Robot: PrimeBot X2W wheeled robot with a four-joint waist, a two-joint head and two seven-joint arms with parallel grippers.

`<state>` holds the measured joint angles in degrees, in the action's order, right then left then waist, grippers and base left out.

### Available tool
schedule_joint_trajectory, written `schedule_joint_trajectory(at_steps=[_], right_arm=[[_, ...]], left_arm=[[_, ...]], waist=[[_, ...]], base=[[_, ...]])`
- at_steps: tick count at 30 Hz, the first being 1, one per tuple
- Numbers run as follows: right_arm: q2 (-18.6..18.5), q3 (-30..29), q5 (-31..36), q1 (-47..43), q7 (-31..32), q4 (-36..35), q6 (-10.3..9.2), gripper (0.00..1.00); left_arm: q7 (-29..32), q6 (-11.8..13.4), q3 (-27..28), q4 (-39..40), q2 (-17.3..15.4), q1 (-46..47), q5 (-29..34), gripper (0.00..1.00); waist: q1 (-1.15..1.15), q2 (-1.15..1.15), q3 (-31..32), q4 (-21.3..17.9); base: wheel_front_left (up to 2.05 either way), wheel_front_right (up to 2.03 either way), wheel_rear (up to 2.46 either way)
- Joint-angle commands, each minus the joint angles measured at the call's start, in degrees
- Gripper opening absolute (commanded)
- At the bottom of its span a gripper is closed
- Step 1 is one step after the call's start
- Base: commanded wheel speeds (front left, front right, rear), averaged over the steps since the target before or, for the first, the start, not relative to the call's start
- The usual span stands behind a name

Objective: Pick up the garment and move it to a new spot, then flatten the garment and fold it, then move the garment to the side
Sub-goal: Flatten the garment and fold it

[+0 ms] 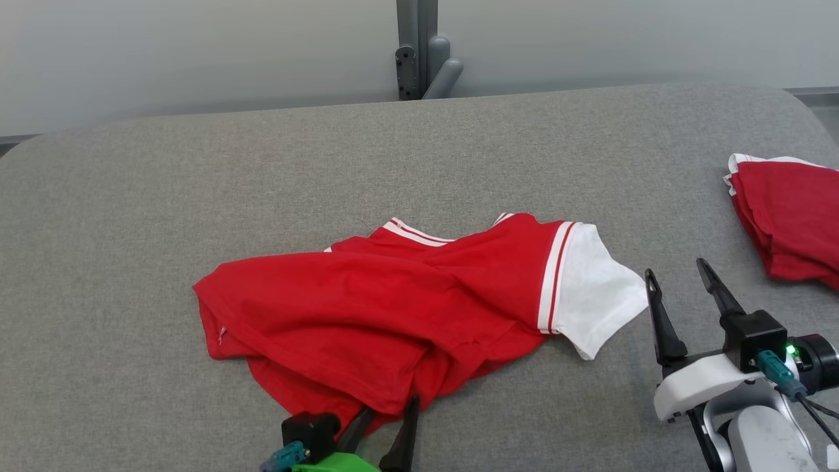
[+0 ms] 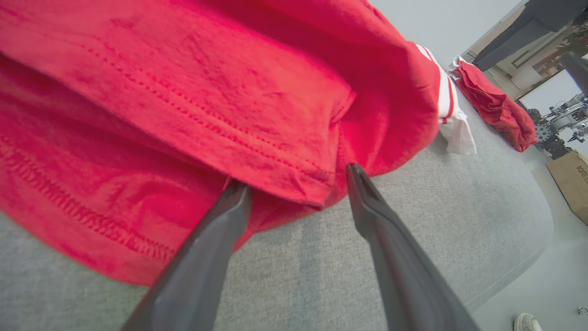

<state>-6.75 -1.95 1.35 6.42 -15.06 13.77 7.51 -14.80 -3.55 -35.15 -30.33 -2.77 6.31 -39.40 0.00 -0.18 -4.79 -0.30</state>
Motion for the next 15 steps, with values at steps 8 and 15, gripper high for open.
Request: schedule_joint_trajectory(at_steps=[8,15], right_arm=[[-1.7,1.7,2.8,7.5,-0.1,14.4,-0.05,1.00],[-4.1,2.3,4.2,13.9,-0.1,25.0,-0.05,1.00]], left_arm=[[-0.4,-0.9,-1.1,-0.5,-0.2,3.6,-0.3,0.00],[-0.2,-1.5,-1.5,-0.1,-1.1,4.3,1.5,0.00]], waist=[[0.00,0.18,-1.9,0.4],[0.00,0.18,-3.8,2.0]], base=[[0.00,0.00,0.00],[0.00,0.00,0.00]])
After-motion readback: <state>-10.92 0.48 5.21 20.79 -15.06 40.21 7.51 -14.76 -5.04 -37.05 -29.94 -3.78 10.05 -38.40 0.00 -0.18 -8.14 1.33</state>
